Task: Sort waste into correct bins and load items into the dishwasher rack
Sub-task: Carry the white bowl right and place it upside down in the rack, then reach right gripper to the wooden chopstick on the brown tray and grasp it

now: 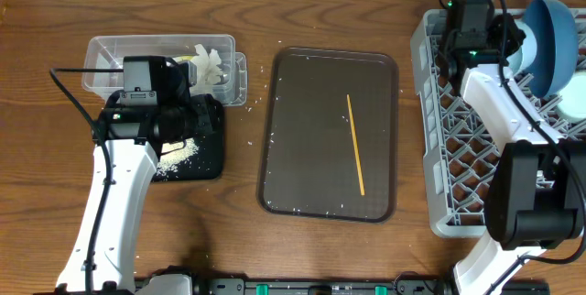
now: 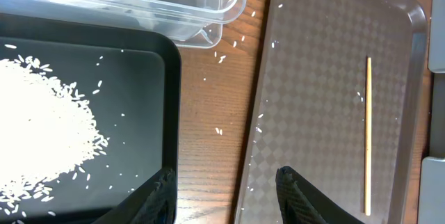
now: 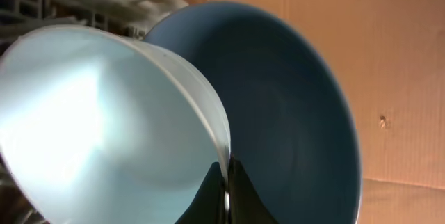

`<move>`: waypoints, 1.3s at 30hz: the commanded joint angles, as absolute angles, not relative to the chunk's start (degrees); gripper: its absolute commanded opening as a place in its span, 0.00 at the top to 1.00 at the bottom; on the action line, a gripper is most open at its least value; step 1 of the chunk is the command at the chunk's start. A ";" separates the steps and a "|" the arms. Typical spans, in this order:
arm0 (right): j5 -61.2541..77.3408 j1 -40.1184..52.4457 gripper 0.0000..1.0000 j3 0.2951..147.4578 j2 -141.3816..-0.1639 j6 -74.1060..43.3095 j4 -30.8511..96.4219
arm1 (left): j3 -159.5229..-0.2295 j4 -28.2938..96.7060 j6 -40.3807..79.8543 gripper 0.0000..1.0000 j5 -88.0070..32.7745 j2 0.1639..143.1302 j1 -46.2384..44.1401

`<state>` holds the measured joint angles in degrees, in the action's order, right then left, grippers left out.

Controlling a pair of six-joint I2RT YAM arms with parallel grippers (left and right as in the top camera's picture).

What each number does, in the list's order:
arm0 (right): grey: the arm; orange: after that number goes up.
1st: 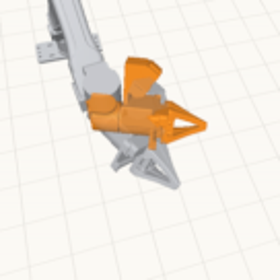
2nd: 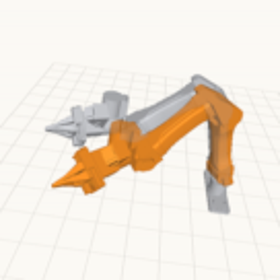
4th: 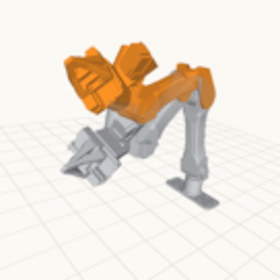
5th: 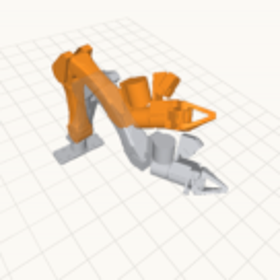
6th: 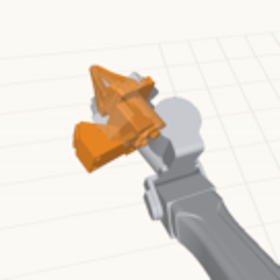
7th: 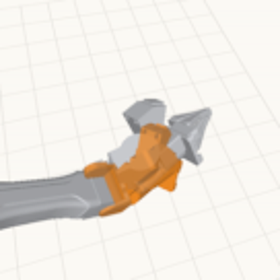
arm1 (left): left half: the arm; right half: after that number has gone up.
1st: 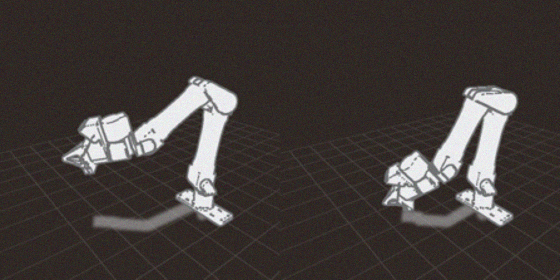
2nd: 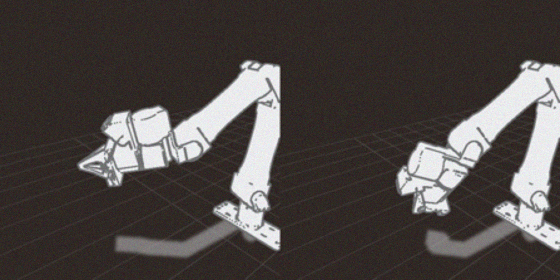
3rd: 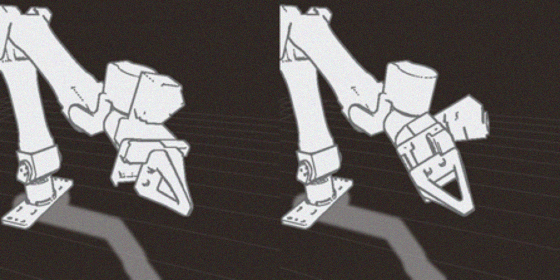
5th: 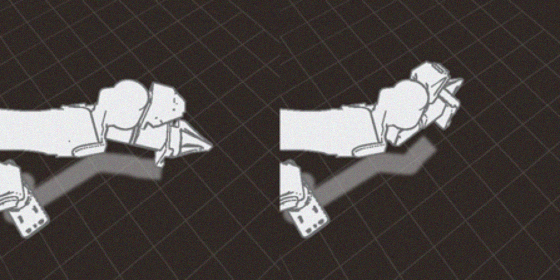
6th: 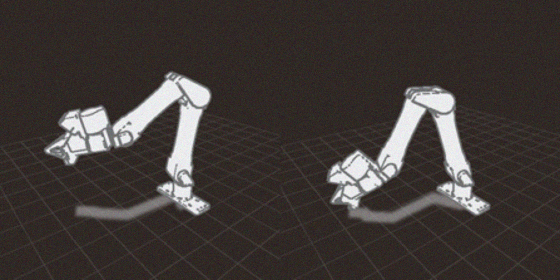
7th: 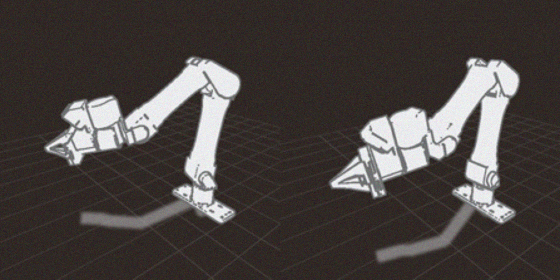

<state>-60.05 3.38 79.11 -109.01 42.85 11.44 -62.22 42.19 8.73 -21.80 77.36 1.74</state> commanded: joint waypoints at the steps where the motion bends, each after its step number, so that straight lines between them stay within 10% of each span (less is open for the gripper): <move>1: -58.08 4.36 0.99 78.61 -110.48 35.22 16.36 | -62.48 42.65 8.14 0.51 -20.91 77.10 1.96; 24: -57.04 11.35 0.57 78.63 -108.66 5.98 37.50 | -62.48 42.63 8.16 0.51 -20.91 77.10 1.96; 34: -39.92 10.79 0.22 78.65 -96.86 6.04 34.63 | -62.48 42.63 8.16 0.51 -20.91 77.10 1.96; 39: -12.29 10.79 0.28 78.65 -93.25 6.02 34.26 | -62.48 42.59 8.14 0.51 -20.88 77.10 1.96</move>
